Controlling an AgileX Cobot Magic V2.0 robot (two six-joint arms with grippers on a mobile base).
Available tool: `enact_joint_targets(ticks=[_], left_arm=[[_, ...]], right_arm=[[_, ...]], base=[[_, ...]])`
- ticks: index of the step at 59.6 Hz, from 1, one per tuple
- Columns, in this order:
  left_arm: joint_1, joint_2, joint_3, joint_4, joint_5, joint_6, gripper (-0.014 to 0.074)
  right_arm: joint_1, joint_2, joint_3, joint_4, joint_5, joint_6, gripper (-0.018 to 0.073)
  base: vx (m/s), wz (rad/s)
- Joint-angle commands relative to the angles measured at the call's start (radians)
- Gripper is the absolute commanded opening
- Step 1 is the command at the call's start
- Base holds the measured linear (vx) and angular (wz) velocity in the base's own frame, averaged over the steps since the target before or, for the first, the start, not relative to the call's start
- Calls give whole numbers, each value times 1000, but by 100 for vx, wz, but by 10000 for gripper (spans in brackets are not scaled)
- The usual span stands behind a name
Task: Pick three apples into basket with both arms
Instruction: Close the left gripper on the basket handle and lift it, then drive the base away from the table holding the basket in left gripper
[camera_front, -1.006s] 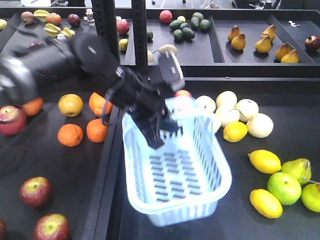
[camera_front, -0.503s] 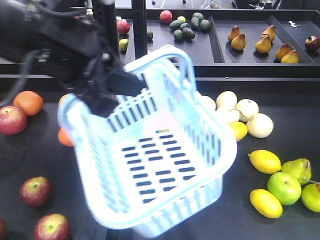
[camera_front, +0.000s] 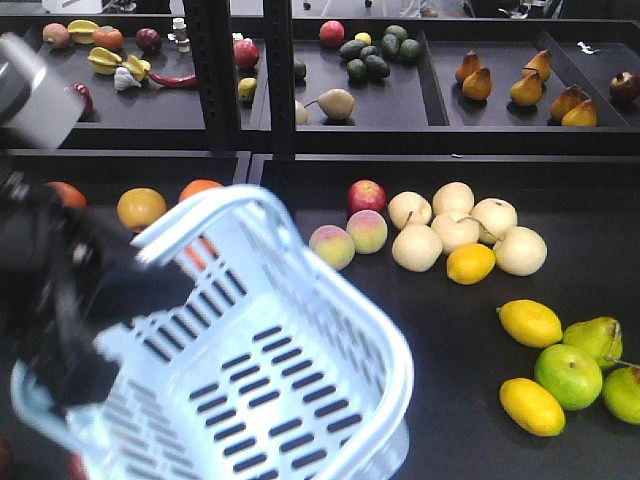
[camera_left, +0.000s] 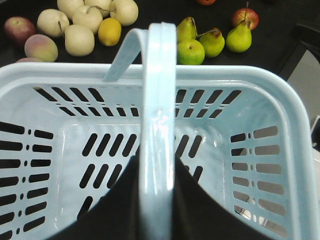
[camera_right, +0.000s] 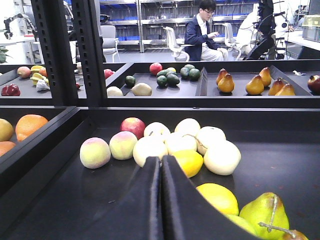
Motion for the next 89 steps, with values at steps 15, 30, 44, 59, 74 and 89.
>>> enact_joint_targets(ticks=[15, 30, 44, 59, 74, 89], left_arm=[[-4, -203, 190, -36, -235, -20, -8], [-4, -198, 195, -37, -226, -20, -8], [-4, -198, 195, -37, -226, -20, -8], [-4, -200, 195, -37, -226, -20, -8], [-4, -200, 195, -37, -226, -20, -8], [-4, -200, 195, -37, -226, -20, -8]], right_arm=[[-8, -12, 14, -2, -72, -2, -8], [-8, -12, 14, -2, -72, -2, -8], [-8, -12, 14, -2, -71, -2, -8], [-8, -12, 14, -2, -71, -2, -8], [-8, -12, 14, -2, -71, -2, -8], [-8, -12, 14, -2, -71, -2, -8]], base=[[0, 0], [0, 0], [0, 0], [0, 0], [0, 0], [0, 0]])
